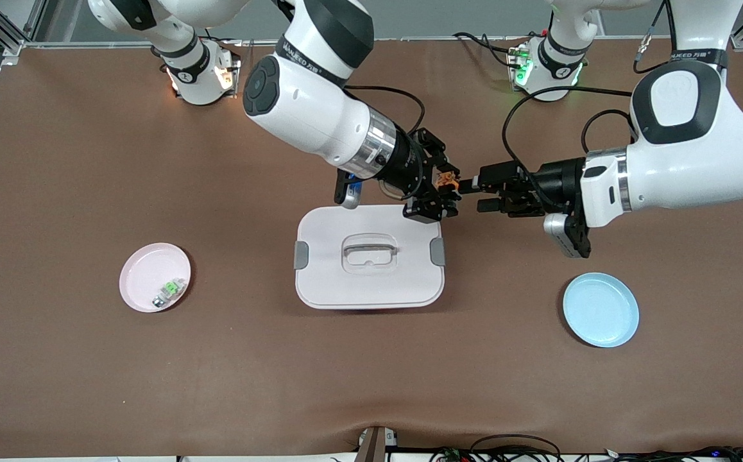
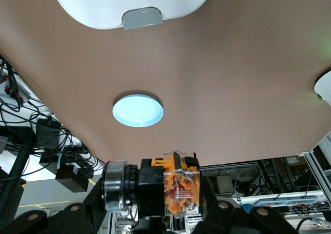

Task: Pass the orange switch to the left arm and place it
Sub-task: 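Grasp the switch with the left gripper beside the right gripper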

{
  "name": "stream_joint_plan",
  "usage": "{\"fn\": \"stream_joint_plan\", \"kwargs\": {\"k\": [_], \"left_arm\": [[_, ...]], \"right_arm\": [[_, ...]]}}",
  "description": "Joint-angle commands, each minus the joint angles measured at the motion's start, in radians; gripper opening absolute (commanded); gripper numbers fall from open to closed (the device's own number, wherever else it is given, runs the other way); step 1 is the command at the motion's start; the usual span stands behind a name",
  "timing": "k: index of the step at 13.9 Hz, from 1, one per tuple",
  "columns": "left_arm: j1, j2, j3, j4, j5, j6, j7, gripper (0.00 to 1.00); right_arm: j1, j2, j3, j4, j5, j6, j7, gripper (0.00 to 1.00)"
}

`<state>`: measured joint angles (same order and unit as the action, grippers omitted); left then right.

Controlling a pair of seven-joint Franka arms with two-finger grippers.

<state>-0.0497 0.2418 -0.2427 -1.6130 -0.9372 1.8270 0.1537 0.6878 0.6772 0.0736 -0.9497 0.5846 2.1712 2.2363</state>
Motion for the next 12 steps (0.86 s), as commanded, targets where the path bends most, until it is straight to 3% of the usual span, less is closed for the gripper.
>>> {"fn": "stream_joint_plan", "kwargs": {"k": [1,6,10,12], "left_arm": [[-0.013,-0.002,-0.003,-0.007,-0.031,0.024,0.004,0.70],[-0.030,-0.004,-0.001,-0.007,-0.048,0.025,-0.016,0.67],[-0.042,-0.002,-0.001,-0.007,-0.048,0.031,-0.016,0.53],[-0.045,-0.002,-0.001,-0.005,-0.048,0.034,-0.016,0.36]], "right_arm": [[0.004,0.025,0.003,0.046,0.014,0.002,0.023,0.00],[0.004,0.025,0.003,0.046,0.014,0.004,0.020,0.00],[0.004,0.027,0.003,0.046,0.014,0.007,0.020,0.00],[0.004,0.025,0.005,0.046,0.014,0.021,0.020,0.00]]}}
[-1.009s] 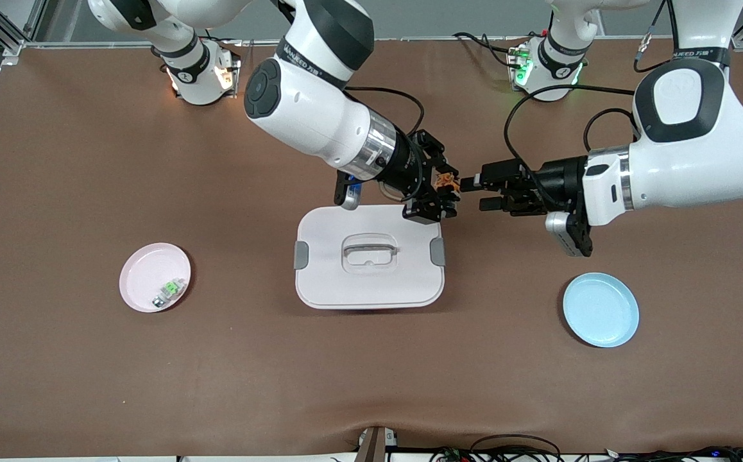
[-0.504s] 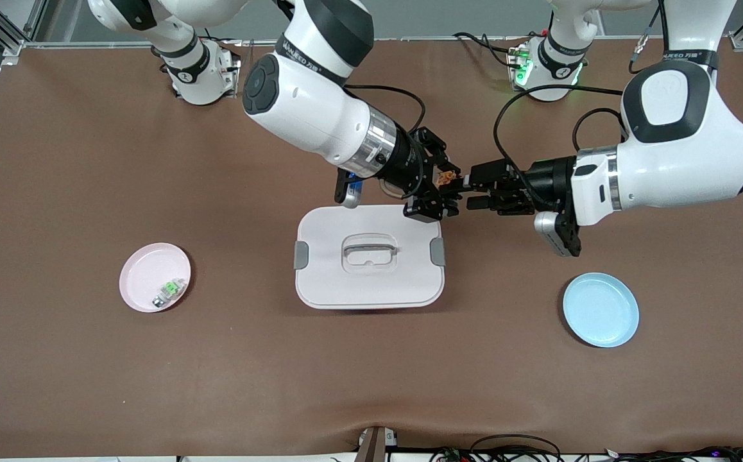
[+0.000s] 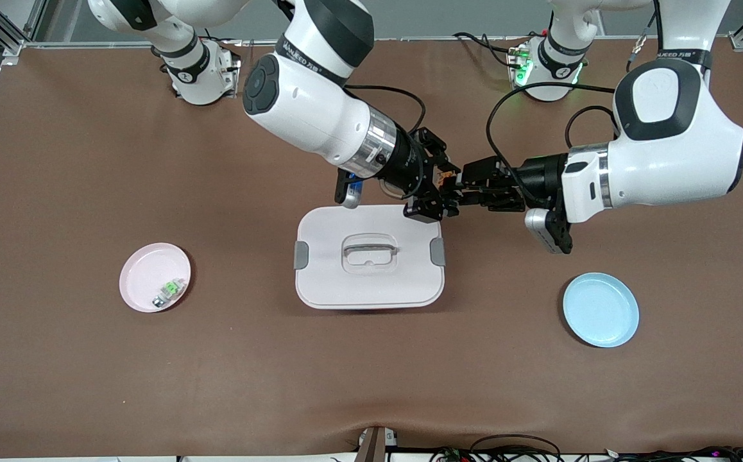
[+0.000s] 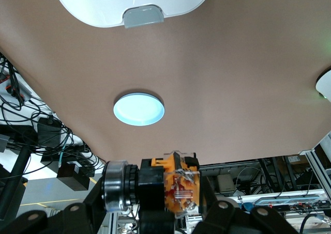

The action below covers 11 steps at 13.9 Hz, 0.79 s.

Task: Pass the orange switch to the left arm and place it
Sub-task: 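Grasp the switch with the left gripper beside the right gripper, then open the right gripper and release the switch to the left gripper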

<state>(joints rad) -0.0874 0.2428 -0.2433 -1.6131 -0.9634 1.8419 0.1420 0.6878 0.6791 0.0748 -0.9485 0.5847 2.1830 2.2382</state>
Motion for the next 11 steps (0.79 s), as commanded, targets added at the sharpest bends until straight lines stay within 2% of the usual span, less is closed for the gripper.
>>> {"fn": "stream_joint_plan", "kwargs": {"k": [1,4,5,8,9,10,11], "left_arm": [[-0.008,-0.003,-0.001,-0.005,-0.021,0.023,-0.004,0.27],[-0.008,-0.003,-0.001,-0.005,-0.021,0.023,-0.004,0.03],[-0.008,-0.003,-0.001,-0.005,-0.018,0.023,-0.004,0.00],[-0.006,0.003,0.001,-0.005,-0.009,0.023,-0.004,0.00],[-0.005,0.004,0.001,-0.005,-0.008,0.023,-0.001,0.00],[-0.005,0.004,0.001,-0.004,-0.008,0.023,-0.001,0.00],[-0.005,0.004,0.001,-0.002,-0.008,0.023,-0.001,0.00]], "right_arm": [[0.004,0.025,0.003,0.045,0.014,0.020,0.018,0.00],[0.006,0.023,0.003,0.043,0.014,0.021,0.018,0.00],[0.006,0.025,0.002,0.043,0.014,0.021,0.018,0.00],[0.004,0.025,0.002,0.043,0.014,0.021,0.018,0.00],[0.006,0.025,0.002,0.043,0.014,0.023,0.018,0.44],[0.006,0.023,0.002,0.043,0.014,0.026,0.017,0.64],[0.004,0.023,0.002,0.043,0.014,0.035,0.018,0.97]]}}
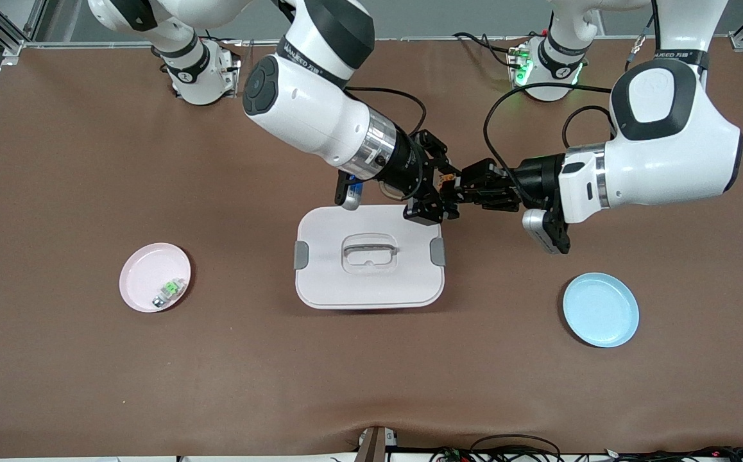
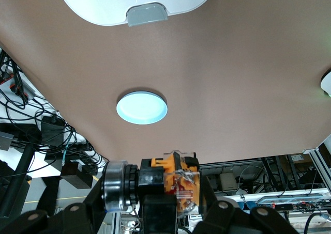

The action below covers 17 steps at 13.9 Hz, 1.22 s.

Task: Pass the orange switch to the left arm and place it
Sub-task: 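Open the right gripper and release the switch to the left gripper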

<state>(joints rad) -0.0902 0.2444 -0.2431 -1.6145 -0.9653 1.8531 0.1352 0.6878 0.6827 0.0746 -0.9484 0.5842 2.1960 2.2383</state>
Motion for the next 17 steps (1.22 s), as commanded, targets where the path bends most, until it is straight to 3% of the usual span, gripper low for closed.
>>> {"fn": "stream_joint_plan", "kwargs": {"k": [1,7,11,13,14,17], "left_arm": [[-0.002,0.003,0.001,0.001,-0.006,0.012,0.006,0.00],[0.004,0.003,0.002,-0.001,0.007,0.012,0.018,0.00],[0.013,0.019,0.001,0.001,0.138,0.008,0.024,0.00],[0.014,0.021,0.004,0.001,0.186,0.008,0.024,0.00],[0.015,0.021,0.007,0.001,0.226,0.008,0.024,0.00],[0.038,0.030,0.011,0.001,0.328,0.006,0.038,0.00]], "right_arm": [[0.004,0.020,0.002,0.043,0.014,0.027,0.017,1.00],[-0.001,0.020,0.002,0.043,0.014,0.027,-0.008,1.00],[-0.045,0.018,0.026,0.043,0.026,0.018,-0.133,1.00],[-0.094,0.017,0.077,0.043,0.037,0.011,-0.138,1.00],[-0.120,0.015,0.097,0.042,0.037,-0.016,-0.166,1.00],[-0.189,0.002,0.116,0.042,0.036,-0.230,-0.493,1.00]]}}
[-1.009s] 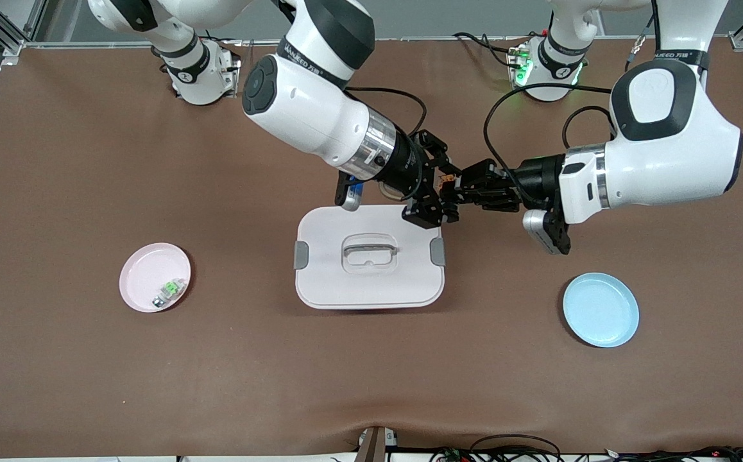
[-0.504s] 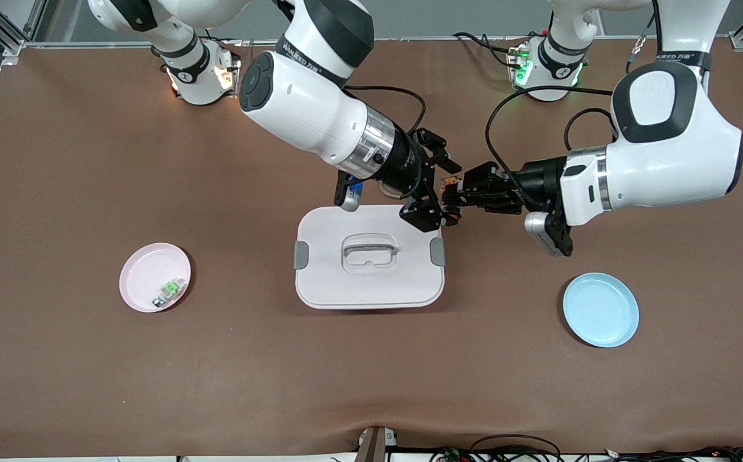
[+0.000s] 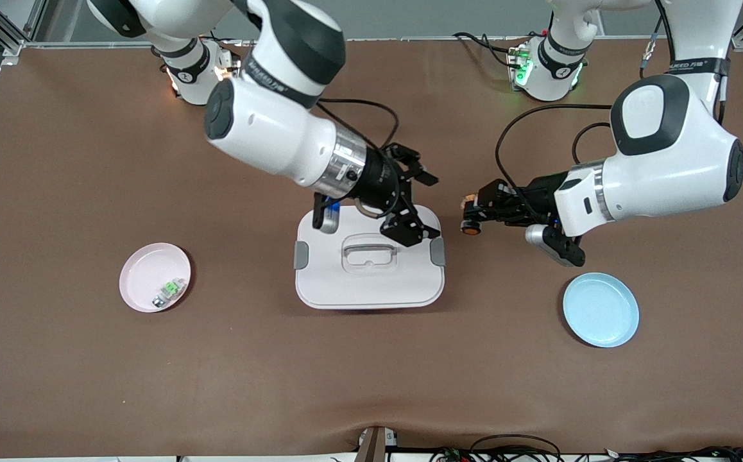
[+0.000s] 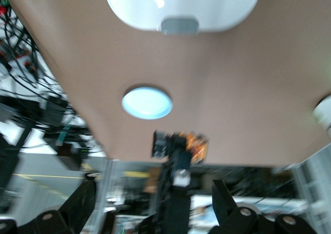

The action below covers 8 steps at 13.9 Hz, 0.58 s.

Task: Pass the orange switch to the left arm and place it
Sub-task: 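Open the right gripper and release the switch to the left gripper, then carry the switch to the blue plate while the right gripper withdraws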

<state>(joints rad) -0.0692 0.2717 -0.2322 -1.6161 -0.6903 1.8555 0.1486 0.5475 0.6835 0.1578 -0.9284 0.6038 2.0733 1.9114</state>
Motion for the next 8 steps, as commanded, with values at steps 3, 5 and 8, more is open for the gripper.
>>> {"fn": "stream_joint_plan", "kwargs": {"k": [3,5,8], "left_arm": [[0.042,0.023,0.001,0.001,0.165,0.004,0.045,0.00],[0.071,0.041,0.001,0.002,0.231,0.004,0.083,0.00],[0.110,0.083,0.001,0.005,0.340,0.005,0.173,0.00]], "right_arm": [[-0.139,-0.033,0.025,0.022,0.010,-0.327,-0.407,1.00],[-0.182,-0.073,0.005,0.014,-0.037,-0.441,-0.663,1.00],[-0.205,-0.114,0.005,0.014,-0.249,-0.560,-1.006,1.00]]}}
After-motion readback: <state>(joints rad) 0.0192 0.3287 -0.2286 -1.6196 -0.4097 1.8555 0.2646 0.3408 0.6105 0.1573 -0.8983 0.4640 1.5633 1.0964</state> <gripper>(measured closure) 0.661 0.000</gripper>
